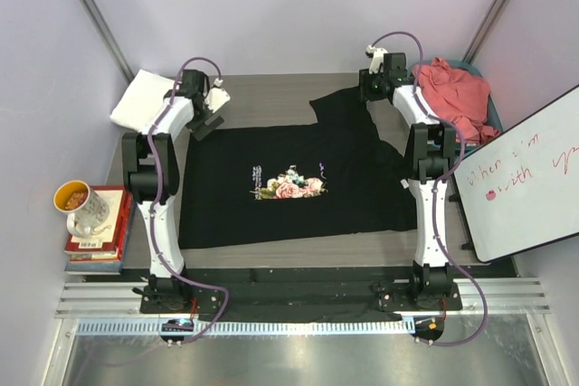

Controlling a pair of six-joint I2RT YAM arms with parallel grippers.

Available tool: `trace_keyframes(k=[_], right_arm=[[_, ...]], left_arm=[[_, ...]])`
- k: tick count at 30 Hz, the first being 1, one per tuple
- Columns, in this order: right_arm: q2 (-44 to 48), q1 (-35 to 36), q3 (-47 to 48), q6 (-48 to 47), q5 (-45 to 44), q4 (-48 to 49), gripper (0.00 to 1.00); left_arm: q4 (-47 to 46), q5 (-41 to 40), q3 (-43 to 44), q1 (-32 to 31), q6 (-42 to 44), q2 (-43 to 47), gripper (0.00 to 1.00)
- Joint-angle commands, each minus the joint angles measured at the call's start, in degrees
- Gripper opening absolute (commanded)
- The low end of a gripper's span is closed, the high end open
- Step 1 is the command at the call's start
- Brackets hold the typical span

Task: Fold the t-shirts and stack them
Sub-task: Grap the side of the flattened tshirt furthest away from the robot with both arms

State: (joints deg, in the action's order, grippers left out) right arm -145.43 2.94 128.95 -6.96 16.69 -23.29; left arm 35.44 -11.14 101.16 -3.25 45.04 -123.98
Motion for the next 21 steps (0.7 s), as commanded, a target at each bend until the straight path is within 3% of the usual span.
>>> trace_keyframes(k=[1,10,21], right_arm=[[-1.7,0.2,2.7,4.9,-3.7,7.9,0.47],[-7.5,0.1,4.7,11.5,-7.3,18.8,0.47],[-10.2,2.4,6.1,14.0,-6.4,21.7,0.42]], left_arm=[[0.1,-0.5,3.6,0.3,-3.9,-0.6,1.00],[1.6,0.6,2.1,0.1,-5.2,1.2,1.00],[2.6,0.3,1.5,-0.4,-5.5,2.0,1.00]])
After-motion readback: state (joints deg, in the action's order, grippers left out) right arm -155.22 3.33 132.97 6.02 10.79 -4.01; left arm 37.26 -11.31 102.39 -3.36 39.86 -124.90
